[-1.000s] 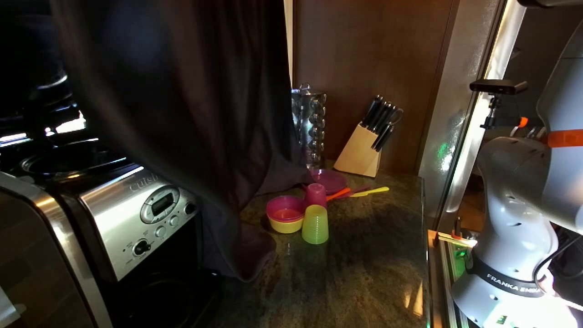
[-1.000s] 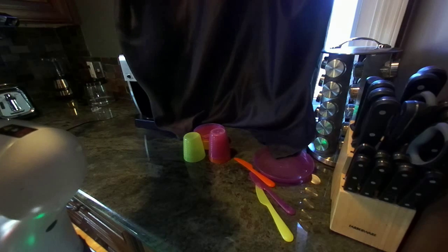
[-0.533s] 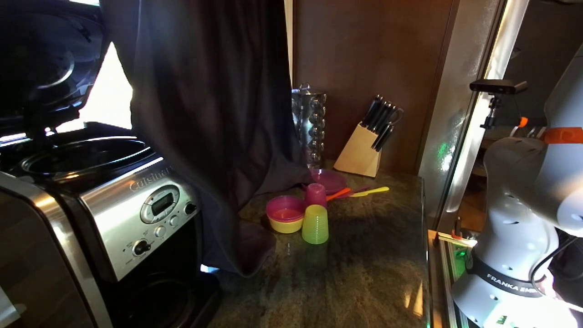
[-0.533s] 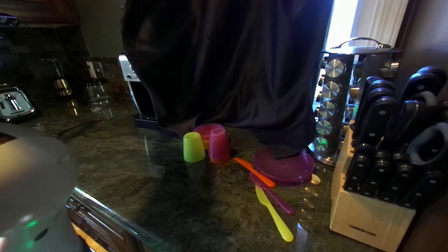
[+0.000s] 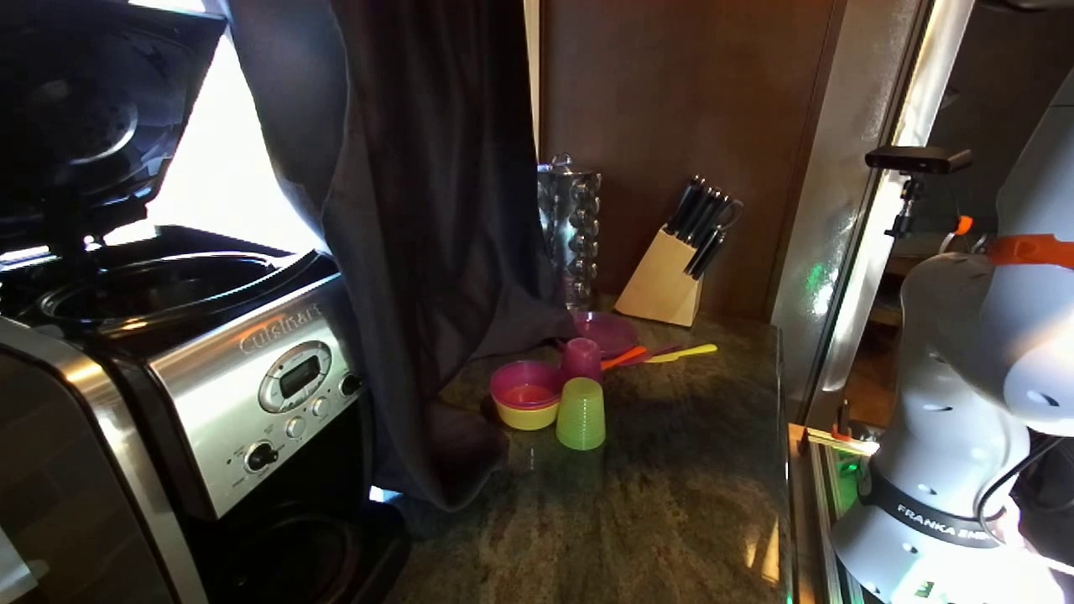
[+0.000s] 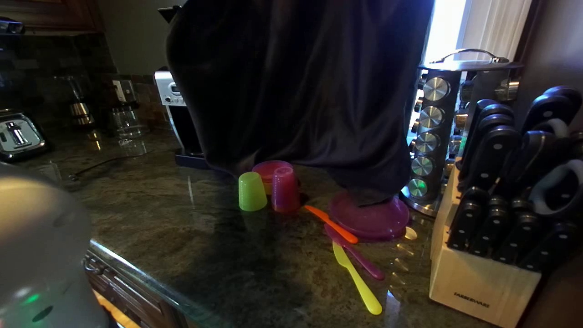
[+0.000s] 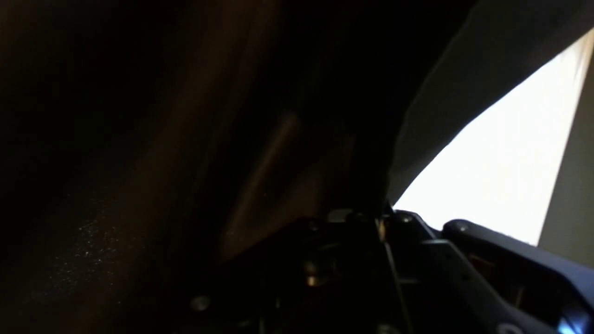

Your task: Draw the curtain to the left.

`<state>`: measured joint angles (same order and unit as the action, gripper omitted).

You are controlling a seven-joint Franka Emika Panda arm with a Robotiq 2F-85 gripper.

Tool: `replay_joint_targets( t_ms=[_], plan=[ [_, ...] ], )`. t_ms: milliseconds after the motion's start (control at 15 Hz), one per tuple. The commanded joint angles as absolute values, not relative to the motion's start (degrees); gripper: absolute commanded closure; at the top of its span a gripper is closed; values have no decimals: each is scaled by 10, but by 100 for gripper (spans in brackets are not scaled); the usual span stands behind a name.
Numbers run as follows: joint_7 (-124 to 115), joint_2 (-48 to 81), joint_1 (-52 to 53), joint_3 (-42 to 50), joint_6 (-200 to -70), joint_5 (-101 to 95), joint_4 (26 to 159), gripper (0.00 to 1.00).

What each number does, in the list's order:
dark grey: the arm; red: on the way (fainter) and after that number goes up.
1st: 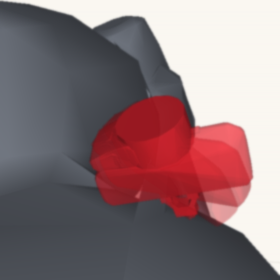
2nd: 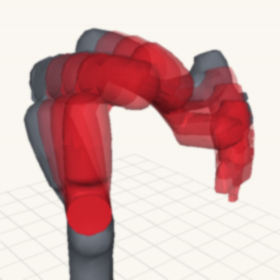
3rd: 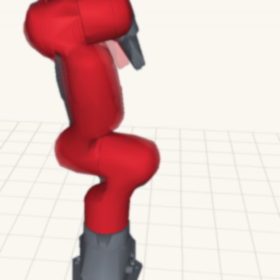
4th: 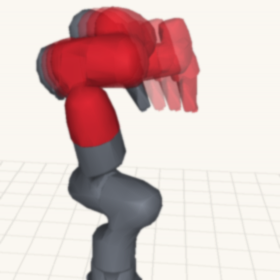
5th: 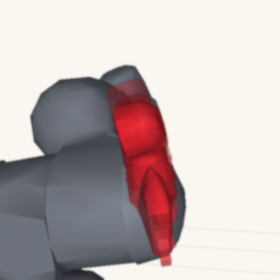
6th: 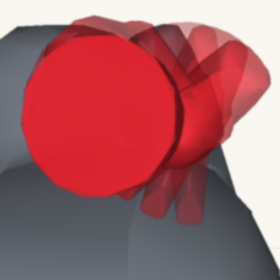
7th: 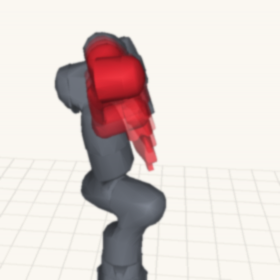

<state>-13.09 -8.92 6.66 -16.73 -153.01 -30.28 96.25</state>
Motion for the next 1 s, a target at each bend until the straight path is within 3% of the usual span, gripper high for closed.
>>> replay_joint_targets(
  t_ms=[0, 400, 933],
  plan=[
    [-161, -55, 39, -172, -1585, -409, 947, 100],
    [-220, -6, 19, -170, -1631, -529, 890, 100],
    [-591, 129, 65, -158, -1705, -805, 687, 100]
  ],
)
